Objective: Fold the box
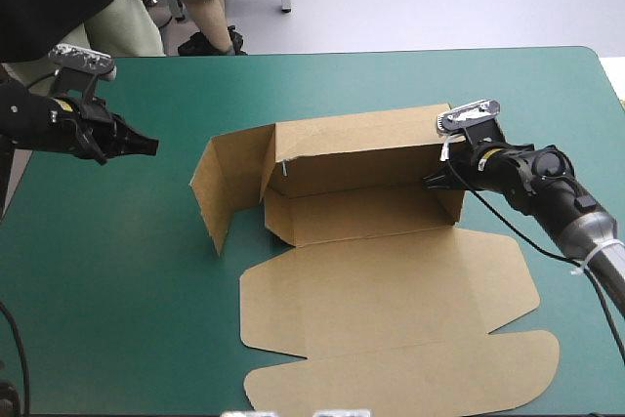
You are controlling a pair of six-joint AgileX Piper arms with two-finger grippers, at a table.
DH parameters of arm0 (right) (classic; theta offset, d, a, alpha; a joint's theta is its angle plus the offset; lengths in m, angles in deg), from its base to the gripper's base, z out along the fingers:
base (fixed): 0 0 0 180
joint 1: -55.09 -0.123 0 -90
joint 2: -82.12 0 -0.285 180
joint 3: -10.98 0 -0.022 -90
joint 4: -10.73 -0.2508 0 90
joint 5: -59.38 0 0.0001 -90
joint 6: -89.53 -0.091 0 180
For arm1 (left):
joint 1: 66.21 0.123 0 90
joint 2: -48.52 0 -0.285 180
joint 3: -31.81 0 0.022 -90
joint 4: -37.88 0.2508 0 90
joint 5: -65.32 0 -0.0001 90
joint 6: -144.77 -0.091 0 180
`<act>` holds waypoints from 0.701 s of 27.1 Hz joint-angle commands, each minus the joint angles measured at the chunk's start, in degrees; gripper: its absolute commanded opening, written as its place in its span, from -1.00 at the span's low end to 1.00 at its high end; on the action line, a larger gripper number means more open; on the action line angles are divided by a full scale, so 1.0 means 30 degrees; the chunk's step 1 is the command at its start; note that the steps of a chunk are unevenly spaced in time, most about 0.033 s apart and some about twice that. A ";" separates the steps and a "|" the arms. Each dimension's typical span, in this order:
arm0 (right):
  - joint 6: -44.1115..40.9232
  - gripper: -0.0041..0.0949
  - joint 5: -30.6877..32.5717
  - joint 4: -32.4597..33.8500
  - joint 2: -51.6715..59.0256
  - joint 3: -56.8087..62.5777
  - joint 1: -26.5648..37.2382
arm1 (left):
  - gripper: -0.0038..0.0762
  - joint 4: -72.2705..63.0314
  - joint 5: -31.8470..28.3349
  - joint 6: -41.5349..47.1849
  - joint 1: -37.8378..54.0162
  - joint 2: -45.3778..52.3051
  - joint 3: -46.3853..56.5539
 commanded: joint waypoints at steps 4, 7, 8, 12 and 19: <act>0.0126 -0.96 -0.0790 0.0441 0.0644 -0.0555 0.0127 | -0.93 -0.0323 -0.2830 0.0330 0.0006 0.3430 0.4446; 0.0126 -0.96 -0.0714 0.0405 0.0644 -0.0555 0.0127 | -0.93 -0.0323 -0.3314 0.0330 0.0006 0.4353 0.6015; 0.0126 -0.96 -0.0655 0.0405 0.0644 -0.0555 0.0127 | -0.93 -0.0323 -0.3542 0.0330 0.0006 0.4576 0.6486; -0.0166 -0.96 0.0326 0.0242 0.0906 -0.0800 0.0127 | -0.93 -0.0323 -0.4407 0.0330 0.0006 0.5073 0.7564; -0.0166 -0.96 0.6803 -0.1155 0.1228 -0.4182 0.0127 | -0.93 -0.0238 -0.5021 0.0330 0.0006 0.5157 0.7652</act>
